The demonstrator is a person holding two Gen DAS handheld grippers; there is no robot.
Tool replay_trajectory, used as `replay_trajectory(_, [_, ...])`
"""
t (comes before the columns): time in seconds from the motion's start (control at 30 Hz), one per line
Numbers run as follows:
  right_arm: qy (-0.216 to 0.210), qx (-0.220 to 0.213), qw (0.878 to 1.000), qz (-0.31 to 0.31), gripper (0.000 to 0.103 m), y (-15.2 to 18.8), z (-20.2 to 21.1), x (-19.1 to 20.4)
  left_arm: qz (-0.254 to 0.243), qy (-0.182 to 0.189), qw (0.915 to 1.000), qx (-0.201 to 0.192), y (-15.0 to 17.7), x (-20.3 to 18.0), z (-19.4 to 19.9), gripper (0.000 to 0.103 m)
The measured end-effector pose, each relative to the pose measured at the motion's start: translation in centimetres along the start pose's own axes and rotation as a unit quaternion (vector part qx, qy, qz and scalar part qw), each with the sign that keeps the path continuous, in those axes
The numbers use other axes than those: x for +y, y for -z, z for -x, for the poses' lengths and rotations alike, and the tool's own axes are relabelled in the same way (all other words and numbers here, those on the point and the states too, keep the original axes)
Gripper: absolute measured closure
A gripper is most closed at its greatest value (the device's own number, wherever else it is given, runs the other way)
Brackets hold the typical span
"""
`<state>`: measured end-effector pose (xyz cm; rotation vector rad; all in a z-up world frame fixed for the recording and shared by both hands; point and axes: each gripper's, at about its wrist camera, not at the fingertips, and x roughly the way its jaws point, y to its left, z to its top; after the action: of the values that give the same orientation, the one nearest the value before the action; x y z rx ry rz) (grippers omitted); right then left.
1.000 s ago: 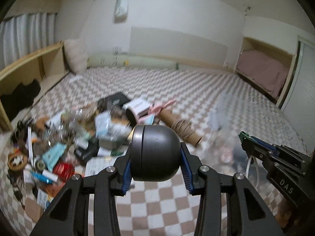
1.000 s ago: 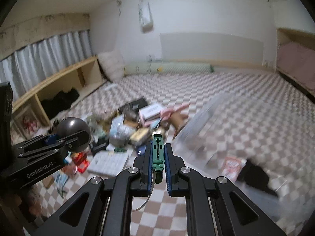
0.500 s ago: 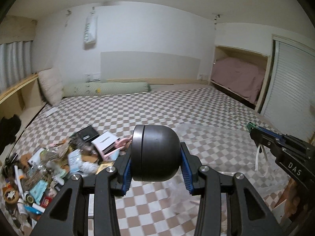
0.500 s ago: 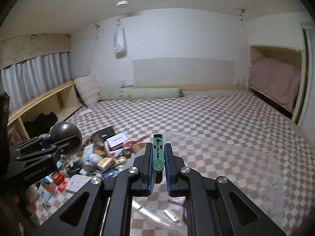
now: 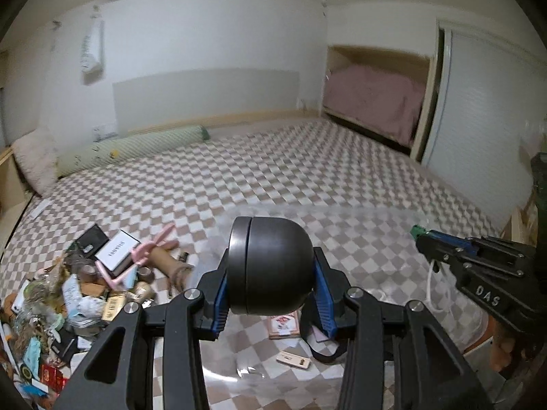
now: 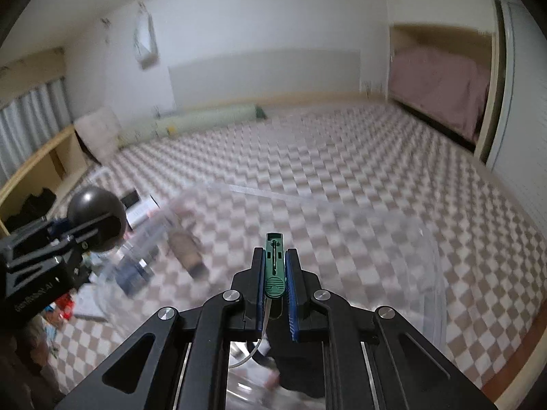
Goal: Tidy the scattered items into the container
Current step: 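Carry the green clip and black ball toward the clear container, then open the right tool over the container to drop the green clip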
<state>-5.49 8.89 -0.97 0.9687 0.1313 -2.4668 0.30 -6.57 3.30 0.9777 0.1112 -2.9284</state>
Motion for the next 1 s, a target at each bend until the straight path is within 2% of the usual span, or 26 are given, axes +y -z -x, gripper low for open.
replay_trajectory(0.13, [-0.002, 0.041, 0.999, 0.0, 0.091, 0.7, -2.5, -1.7, -0.014, -0.001, 0.9994, 0.03, -0.2, -1.5, -2.6, 0.061])
replay_trajectory(0.3, [0.022, 0.073, 0.997, 0.025, 0.091, 1.6, -4.4, -1.8, -0.018, 0.009, 0.9975, 0.067, -0.2, -2.8, -5.6, 0.061])
replay_trajectory(0.37, [0.041, 0.1, 0.994, 0.022, 0.091, 1.9, -5.6, -2.3, -0.021, 0.009, 0.9961, 0.086, 0.0, -3.4, -6.9, 0.061])
replay_trajectory(0.57, [0.044, 0.149, 0.988, -0.019, 0.091, 1.7, -6.9, -4.5, -0.021, 0.018, 0.9911, 0.13, 0.9, -4.3, -9.9, 0.061])
replay_trajectory(0.67, [0.039, 0.164, 0.985, -0.036, 0.091, 1.7, -7.5, -5.0, -0.026, 0.016, 0.9899, 0.139, 1.2, -4.8, -10.5, 0.061])
replay_trajectory(1.0, [0.047, 0.176, 0.983, -0.031, 0.091, 2.4, -7.8, -4.3, -0.04, 0.007, 0.9858, 0.163, 2.0, -5.0, -11.3, 0.061])
